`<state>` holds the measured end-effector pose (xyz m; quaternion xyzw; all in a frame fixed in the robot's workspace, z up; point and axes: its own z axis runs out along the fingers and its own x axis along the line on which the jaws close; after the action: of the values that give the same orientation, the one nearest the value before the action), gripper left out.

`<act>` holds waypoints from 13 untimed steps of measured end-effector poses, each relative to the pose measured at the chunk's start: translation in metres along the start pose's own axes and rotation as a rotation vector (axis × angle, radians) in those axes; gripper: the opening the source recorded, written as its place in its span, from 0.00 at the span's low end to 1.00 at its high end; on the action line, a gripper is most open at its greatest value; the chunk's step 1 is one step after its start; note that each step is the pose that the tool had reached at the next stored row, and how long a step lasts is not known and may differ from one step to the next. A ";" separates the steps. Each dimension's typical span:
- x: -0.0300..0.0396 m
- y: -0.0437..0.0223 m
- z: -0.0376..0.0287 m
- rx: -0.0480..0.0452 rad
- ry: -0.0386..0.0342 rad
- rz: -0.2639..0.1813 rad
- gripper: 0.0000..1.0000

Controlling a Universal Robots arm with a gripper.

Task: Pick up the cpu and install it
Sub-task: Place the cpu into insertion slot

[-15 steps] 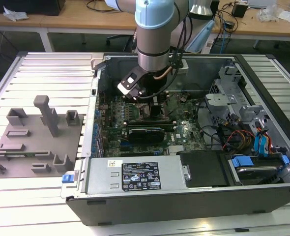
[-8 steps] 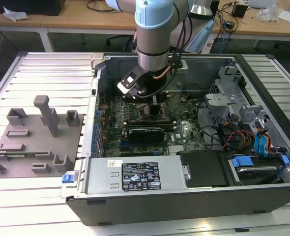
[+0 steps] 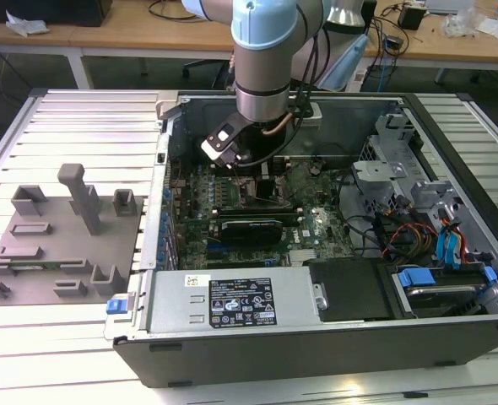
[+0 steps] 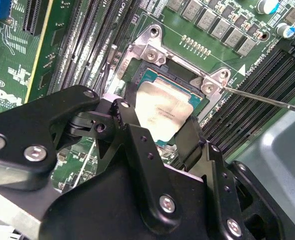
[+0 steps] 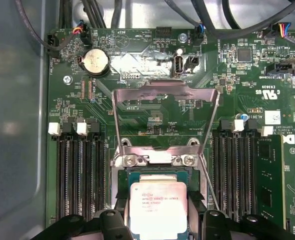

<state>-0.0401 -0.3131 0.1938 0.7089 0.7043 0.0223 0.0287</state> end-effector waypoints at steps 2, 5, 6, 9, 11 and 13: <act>0.0000 0.0000 0.0001 -0.0001 0.0000 0.000 0.55; 0.0000 0.0000 0.0001 0.0000 0.0000 0.000 0.55; 0.0000 0.0000 0.0001 0.0000 -0.0001 0.000 0.55; 0.0000 0.0001 -0.0002 -0.0003 -0.0003 0.000 0.55; 0.0001 0.0001 -0.0005 -0.0003 -0.0004 0.000 0.55; 0.0001 0.0001 -0.0006 -0.0003 -0.0008 0.000 0.55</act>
<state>-0.0401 -0.3131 0.1944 0.7089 0.7043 0.0221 0.0291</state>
